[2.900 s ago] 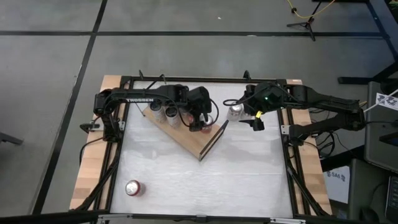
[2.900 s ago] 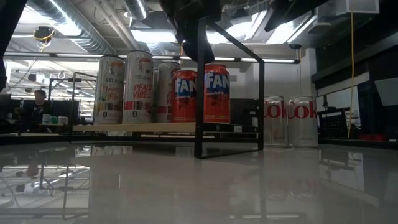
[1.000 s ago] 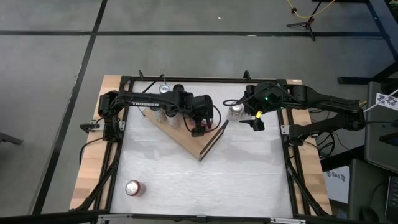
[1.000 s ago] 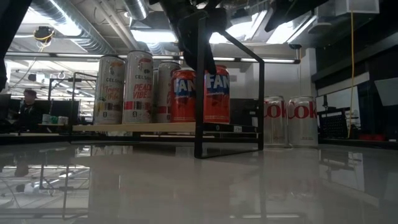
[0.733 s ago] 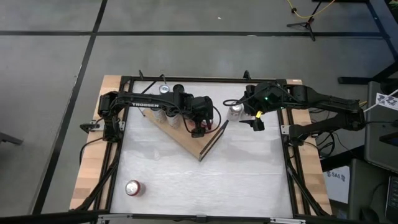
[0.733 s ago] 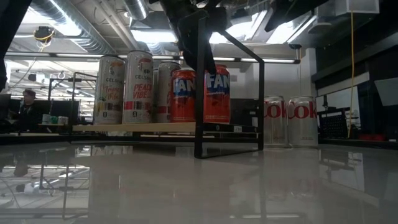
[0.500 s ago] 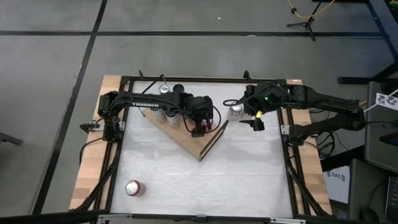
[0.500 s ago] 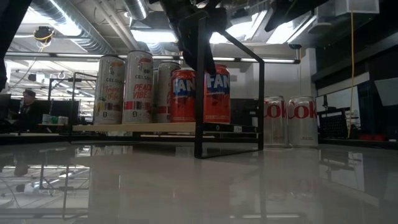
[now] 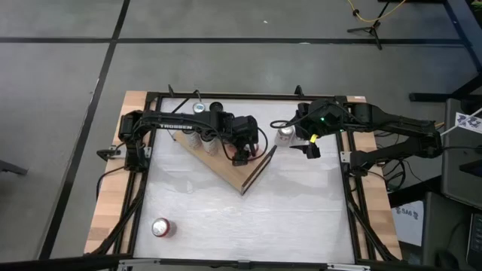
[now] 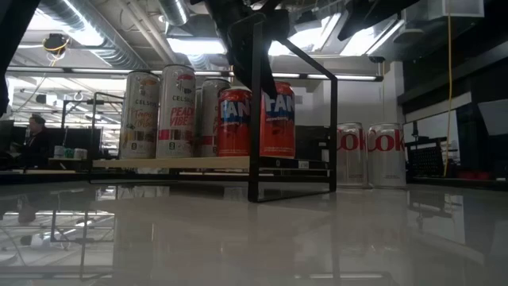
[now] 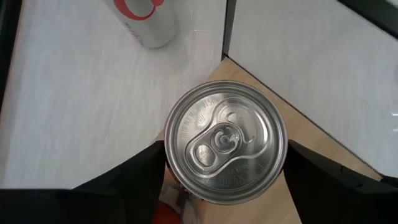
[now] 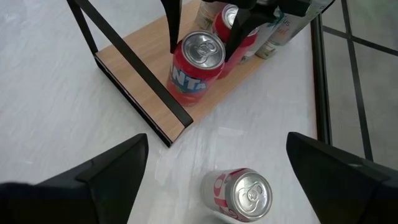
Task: Place canned beverage on shelf
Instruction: Put the right red soda can aligned with the red soda can on the shelf
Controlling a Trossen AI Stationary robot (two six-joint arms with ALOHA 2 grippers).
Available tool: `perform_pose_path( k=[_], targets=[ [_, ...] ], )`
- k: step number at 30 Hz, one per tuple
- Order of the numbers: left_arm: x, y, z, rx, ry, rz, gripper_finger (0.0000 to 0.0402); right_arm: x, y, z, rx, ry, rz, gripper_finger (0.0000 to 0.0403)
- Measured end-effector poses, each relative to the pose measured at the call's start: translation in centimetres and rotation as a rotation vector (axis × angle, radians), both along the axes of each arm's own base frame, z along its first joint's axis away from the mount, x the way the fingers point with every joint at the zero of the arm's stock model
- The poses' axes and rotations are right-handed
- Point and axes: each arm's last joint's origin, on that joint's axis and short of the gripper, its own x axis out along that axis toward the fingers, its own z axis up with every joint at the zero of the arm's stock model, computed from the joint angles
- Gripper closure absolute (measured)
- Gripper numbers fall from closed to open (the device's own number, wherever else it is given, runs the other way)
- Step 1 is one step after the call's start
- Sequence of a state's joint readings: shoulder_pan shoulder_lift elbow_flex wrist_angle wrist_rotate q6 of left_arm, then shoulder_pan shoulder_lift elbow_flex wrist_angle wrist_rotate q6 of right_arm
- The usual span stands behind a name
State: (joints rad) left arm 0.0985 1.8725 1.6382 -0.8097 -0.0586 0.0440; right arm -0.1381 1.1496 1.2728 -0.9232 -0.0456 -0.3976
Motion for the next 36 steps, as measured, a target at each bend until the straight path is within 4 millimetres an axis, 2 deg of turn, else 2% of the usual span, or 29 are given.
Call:
perform_pose_path(
  k=[13,24,36],
  targets=[
    [-0.1,-2.4,0.1,-0.049,0.012,0.013,0.0125,0.0,0.0,0.0,0.000,0.002,0.000,0.0024],
    [-1.9,-4.3,1.8,-0.015,0.032,0.100,0.0126,-0.2,0.0,-0.2,0.005,0.029,0.001,0.0024],
    [-3.4,-5.9,1.3,0.028,0.158,0.175,0.0126,-0.2,0.1,-0.2,0.018,0.027,0.013,0.0024]
  ],
)
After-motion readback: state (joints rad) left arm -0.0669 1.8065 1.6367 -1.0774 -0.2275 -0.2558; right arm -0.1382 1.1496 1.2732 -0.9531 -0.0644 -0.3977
